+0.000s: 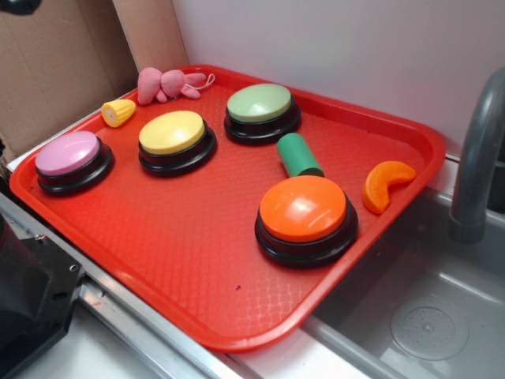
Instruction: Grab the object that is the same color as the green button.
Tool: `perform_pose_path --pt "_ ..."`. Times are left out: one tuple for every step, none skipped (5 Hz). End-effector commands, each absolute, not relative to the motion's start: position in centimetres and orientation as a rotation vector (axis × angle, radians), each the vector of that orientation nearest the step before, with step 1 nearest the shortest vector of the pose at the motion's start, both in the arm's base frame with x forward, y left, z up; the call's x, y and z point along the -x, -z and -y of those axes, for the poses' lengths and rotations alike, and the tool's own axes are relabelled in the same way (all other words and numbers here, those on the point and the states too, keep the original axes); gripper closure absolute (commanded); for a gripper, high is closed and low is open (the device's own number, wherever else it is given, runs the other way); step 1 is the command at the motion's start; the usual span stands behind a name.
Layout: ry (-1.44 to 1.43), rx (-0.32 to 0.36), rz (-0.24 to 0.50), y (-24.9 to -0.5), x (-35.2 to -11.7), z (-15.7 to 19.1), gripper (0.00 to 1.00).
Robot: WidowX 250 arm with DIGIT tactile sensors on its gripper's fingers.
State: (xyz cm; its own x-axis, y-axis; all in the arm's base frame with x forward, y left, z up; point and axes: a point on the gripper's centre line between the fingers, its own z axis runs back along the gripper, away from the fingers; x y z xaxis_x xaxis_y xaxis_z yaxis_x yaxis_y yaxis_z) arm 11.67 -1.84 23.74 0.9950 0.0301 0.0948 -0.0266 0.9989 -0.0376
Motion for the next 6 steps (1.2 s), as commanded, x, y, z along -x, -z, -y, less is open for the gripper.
perform_pose_path --pt "-0.028 0.036 0.096 -23.7 -11.7 1.8 0.0" --pt "-0.094 0.056 0.124 -23.7 -12.5 1.9 0.0" --pt "-0.294 0.014 0.145 -23.7 -14.7 3.5 0.0" --pt "-0.545 0.06 0.203 -22.5 -16.8 4.8 0.0" --pt "-0.712 0.077 0.153 -20.5 -19.8 6.2 0.0" --pt "-0.782 0.039 0.208 -17.9 -22.4 7.8 0.0"
